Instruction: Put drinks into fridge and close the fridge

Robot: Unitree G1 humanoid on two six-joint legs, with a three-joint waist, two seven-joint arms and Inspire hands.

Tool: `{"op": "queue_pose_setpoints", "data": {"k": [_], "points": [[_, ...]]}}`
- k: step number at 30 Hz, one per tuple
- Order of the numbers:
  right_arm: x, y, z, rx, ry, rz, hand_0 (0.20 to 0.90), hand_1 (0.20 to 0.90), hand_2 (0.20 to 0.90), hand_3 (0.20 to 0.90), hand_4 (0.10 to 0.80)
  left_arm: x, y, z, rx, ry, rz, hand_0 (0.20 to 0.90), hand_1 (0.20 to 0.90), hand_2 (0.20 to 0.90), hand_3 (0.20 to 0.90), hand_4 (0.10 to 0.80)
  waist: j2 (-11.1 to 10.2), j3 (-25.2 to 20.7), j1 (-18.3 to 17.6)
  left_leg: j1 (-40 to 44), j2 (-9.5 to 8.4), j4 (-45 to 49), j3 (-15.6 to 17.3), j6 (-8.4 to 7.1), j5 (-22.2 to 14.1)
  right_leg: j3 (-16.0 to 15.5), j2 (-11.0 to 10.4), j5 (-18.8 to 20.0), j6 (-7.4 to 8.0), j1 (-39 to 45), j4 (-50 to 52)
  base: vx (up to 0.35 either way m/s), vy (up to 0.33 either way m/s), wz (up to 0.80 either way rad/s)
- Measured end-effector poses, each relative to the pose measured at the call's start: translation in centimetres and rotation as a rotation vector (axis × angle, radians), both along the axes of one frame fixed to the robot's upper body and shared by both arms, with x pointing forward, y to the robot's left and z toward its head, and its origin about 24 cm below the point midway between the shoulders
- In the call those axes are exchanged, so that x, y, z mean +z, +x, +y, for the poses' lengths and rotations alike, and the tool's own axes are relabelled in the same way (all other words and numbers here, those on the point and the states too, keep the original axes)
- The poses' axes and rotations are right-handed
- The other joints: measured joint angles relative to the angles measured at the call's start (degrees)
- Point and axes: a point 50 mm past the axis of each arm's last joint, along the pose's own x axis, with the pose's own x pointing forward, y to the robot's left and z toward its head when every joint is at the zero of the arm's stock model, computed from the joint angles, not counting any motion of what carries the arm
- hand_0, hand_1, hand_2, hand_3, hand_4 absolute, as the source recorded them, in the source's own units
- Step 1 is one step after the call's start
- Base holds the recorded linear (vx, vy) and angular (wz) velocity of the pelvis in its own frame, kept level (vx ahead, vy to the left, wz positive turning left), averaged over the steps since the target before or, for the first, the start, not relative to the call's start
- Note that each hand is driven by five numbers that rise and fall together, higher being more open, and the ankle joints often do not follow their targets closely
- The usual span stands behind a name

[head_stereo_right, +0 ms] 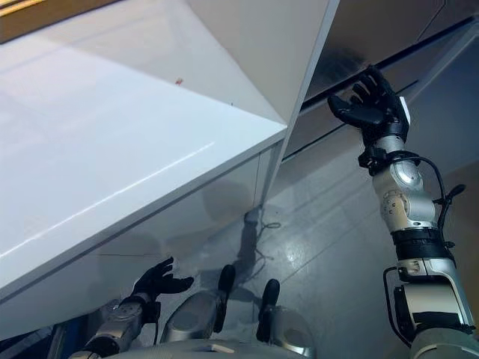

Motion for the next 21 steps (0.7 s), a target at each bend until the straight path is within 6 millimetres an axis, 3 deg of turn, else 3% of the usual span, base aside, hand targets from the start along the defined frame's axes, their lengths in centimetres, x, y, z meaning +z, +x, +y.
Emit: {"op": "queue_pose_setpoints", "data": {"k": [5, 9, 14, 16, 21], "points": [[-1.0, -1.5, -0.2, -0.084, -0.088, -0.007, 0.9, 0.9, 0.9, 0.9, 0.8, -0.9, -2.4, 0.0, 0.041, -0.019, 0.061, 0.9, 0.9, 0.9, 0.9, 0.8, -0.85, -5.68, -1.52, 3.23, 0.49, -3.91, 1.39, -0.18, 0.72, 1.49, 0.61, 0.12, 0.06, 2.13, -2.71, -0.016, -0.025, -0.1], [-4.5, -2.9, -1.0, -0.128, -0.02, 0.076, 0.9, 0.9, 0.9, 0.9, 0.8, -1.6, -3.9, -0.4, 0.049, -0.061, 0.107, 0.9, 0.9, 0.9, 0.9, 0.8, -0.96, -9.12, -3.65, 5.14, 0.88, -5.96, 1.91, -0.39, 0.88, 1.85, 1.07, 0.38, -0.05, 3.76, -4.62, -0.041, -0.013, -0.08], [-11.3, -5.5, -2.1, -0.131, 0.033, 0.311, 0.9, 0.9, 0.9, 0.9, 0.8, -1.8, -4.0, -1.0, 0.029, -0.115, 0.107, 0.9, 0.9, 0.9, 0.9, 0.8, -0.77, -10.51, -5.15, 5.18, 1.36, -6.24, 3.3, -0.56, 0.81, 3.04, 1.53, 0.89, -0.44, 3.72, -5.47, -0.018, -0.001, -0.13], [-15.0, -6.9, -2.4, -0.115, 0.08, 0.46, 0.9, 0.9, 0.9, 0.9, 0.8, -1.8, -4.0, -1.3, 0.028, -0.133, 0.106, 0.9, 0.9, 0.9, 0.9, 0.8, -0.55, -10.63, -6.07, 5.15, 1.53, -6.25, 3.84, -0.61, 0.78, 3.25, 1.63, 0.99, -0.51, 3.68, -5.48, -0.003, -0.002, -0.08], [-21.8, -10.7, -1.7, -0.081, 0.197, 0.732, 0.9, 0.9, 0.9, 0.9, 0.8, -2.0, -4.4, -1.5, 0.046, -0.164, 0.113, 0.9, 0.9, 0.9, 0.9, 0.8, 0.27, -11.24, -6.74, 5.56, 1.65, -6.27, 4.64, -0.7, 0.72, 4.11, 1.75, 1.19, -0.52, 3.76, -5.49, 0.006, -0.003, -0.09]]}}
